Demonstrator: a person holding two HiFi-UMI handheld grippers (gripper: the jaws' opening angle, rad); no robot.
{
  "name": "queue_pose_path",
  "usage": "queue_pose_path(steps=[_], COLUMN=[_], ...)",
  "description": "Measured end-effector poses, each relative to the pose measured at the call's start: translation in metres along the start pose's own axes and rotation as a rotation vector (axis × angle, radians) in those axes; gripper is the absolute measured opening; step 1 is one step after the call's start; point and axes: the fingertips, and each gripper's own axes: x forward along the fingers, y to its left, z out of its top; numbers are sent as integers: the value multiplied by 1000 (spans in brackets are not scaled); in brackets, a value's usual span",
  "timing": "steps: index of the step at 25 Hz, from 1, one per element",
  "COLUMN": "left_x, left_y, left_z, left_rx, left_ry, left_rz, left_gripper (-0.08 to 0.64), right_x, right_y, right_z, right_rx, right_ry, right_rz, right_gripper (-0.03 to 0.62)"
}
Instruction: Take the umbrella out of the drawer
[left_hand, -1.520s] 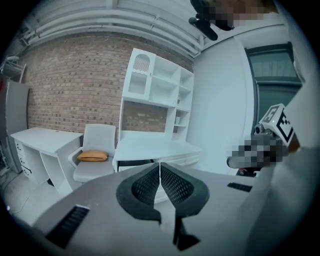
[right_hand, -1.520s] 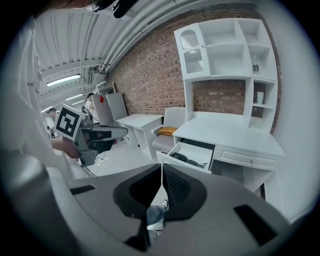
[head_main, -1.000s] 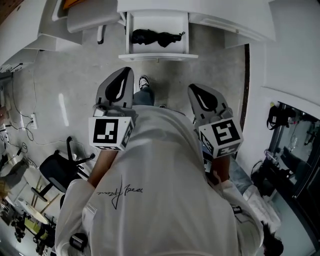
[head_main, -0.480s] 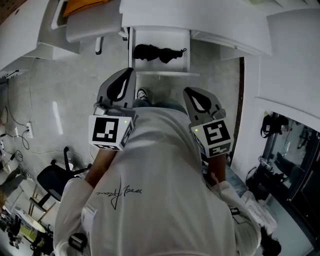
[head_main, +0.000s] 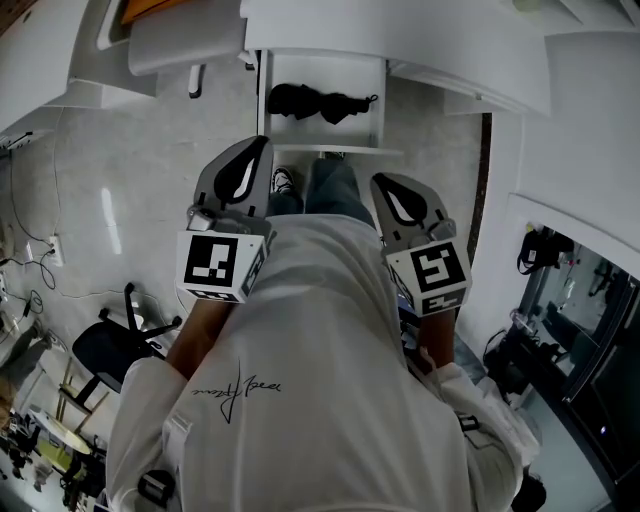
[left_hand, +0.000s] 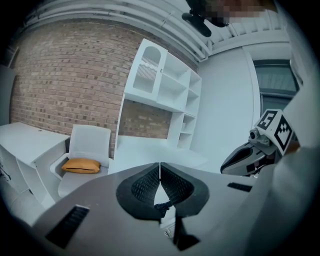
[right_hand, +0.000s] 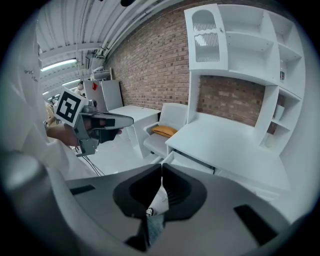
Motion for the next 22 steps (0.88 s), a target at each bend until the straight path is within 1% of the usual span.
queue_pose_path(steps=[2,7,10,12,17,22], left_x=[5,21,28,31,37,45], left_y=[-2,-7,-5,-4,-7,-11], left_z=[-1,0,2,2,-4,-12], left_rx=[-16,-22,-20,-19,-42,-53], left_ry=[6,18,-3,-7,28,60], left_rz=[-3,6,39,55,71,81], left_gripper=[18,18,18,18,18,18], right_x=[1,6,9,9,16,30], right_y=[-4,-23,-34,-39,-51,-64], right_z=[4,9,12,12,11,7], right_rx=[-16,-39,-62,-59,-72,-121], right_ry=[3,18,23,22,36,64], right_rz=[12,43,65,86,120,141], right_gripper=[26,26,26,26,26,26])
